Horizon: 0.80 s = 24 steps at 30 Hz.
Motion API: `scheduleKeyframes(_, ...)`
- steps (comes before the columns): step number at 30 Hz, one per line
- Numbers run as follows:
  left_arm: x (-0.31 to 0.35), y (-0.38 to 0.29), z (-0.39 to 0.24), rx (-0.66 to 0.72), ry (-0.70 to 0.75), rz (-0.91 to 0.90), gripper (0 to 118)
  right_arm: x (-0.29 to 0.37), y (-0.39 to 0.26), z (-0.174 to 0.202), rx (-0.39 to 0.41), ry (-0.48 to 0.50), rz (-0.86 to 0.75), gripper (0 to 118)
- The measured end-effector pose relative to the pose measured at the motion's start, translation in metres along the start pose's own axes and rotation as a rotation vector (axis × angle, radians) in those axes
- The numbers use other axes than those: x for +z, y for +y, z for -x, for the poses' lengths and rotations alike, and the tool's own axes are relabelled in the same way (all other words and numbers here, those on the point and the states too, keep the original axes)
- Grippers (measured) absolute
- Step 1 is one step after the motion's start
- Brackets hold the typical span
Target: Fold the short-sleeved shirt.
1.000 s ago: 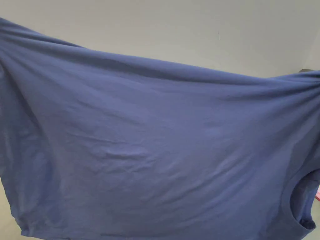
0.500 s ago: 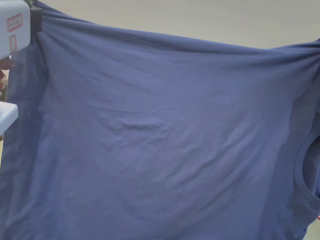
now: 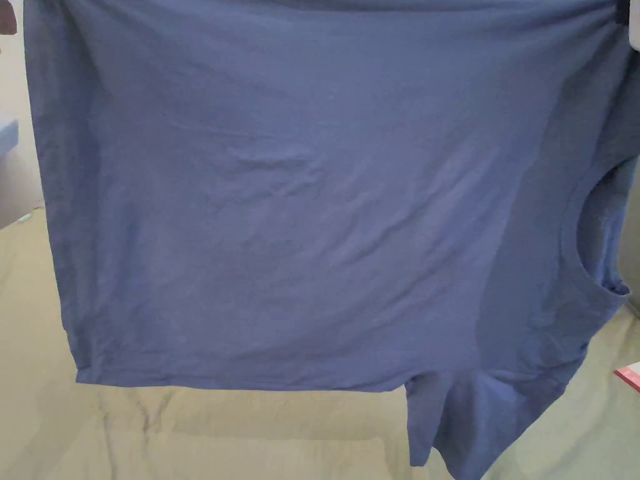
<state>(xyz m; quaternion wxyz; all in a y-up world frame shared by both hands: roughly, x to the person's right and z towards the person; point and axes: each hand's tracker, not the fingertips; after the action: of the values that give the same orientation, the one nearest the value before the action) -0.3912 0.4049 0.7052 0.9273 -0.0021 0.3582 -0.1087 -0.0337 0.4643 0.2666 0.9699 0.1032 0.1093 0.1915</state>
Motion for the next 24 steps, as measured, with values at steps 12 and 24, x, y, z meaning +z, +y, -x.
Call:
scheduleKeyframes(12, -0.101, -0.025, -0.068, -0.165, 0.118, 0.089, 0, -0.094, -0.048, 0.062, 0.135, 0.006, 0.125, 3)
scheduleKeyframes(24, -0.105, -0.148, -0.08, -0.157, -0.023, 0.266, 0, -0.081, -0.2, 0.109, 0.027, 0.151, 0.38, 3)
